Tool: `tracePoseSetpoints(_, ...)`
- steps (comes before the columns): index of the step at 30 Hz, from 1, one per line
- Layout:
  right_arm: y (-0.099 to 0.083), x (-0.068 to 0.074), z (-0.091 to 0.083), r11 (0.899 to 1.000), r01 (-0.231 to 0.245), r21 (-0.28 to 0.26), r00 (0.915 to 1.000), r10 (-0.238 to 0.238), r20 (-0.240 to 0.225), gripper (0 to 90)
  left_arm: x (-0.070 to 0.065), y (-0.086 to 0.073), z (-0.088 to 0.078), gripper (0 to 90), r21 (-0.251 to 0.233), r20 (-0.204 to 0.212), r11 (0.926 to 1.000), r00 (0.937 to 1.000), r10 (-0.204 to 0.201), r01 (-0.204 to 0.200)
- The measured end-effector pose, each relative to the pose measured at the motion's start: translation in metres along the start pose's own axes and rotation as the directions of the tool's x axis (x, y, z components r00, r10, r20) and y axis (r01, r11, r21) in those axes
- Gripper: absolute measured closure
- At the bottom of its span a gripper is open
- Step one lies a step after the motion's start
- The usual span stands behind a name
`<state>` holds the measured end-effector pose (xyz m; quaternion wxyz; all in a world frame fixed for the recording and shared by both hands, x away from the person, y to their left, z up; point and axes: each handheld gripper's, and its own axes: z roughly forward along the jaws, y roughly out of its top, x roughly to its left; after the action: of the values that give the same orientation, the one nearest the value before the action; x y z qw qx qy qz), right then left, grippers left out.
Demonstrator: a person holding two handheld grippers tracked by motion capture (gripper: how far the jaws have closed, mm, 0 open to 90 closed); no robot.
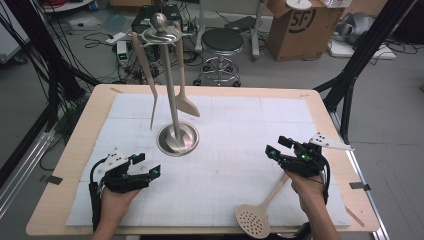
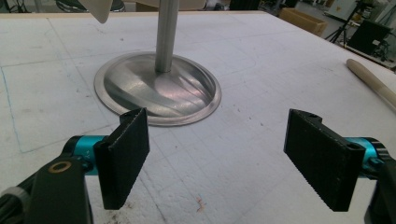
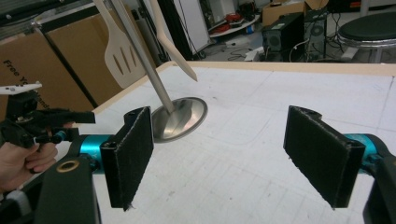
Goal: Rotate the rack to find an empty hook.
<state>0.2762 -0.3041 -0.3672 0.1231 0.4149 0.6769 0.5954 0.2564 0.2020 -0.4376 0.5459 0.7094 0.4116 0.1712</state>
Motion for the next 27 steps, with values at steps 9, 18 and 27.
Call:
tracePoseSetpoints(9, -0.014, -0.009, -0.008, 1.000, -0.019, 0.014, 0.9995, 0.018, 0.027, 24.0, 0.000, 0.000, 0.003, 23.0, 0.006, 0.005, 1.0000, 1.0000, 0.002, -0.002)
tracePoseSetpoints(18, -0.026, -0.017, -0.021, 0.999, -0.030, 0.030, 0.9982, 0.029, 0.053, 26.4, 0.000, 0.000, 0.006, 23.0, 0.015, 0.008, 0.9999, 1.0000, 0.004, -0.004)
tracePoseSetpoints(27, -0.049, -0.028, -0.036, 0.997, -0.061, 0.055, 0.9942, 0.056, 0.092, 28.4, 0.001, 0.000, 0.008, 23.0, 0.022, 0.005, 0.9998, 1.0000, -0.001, 0.001)
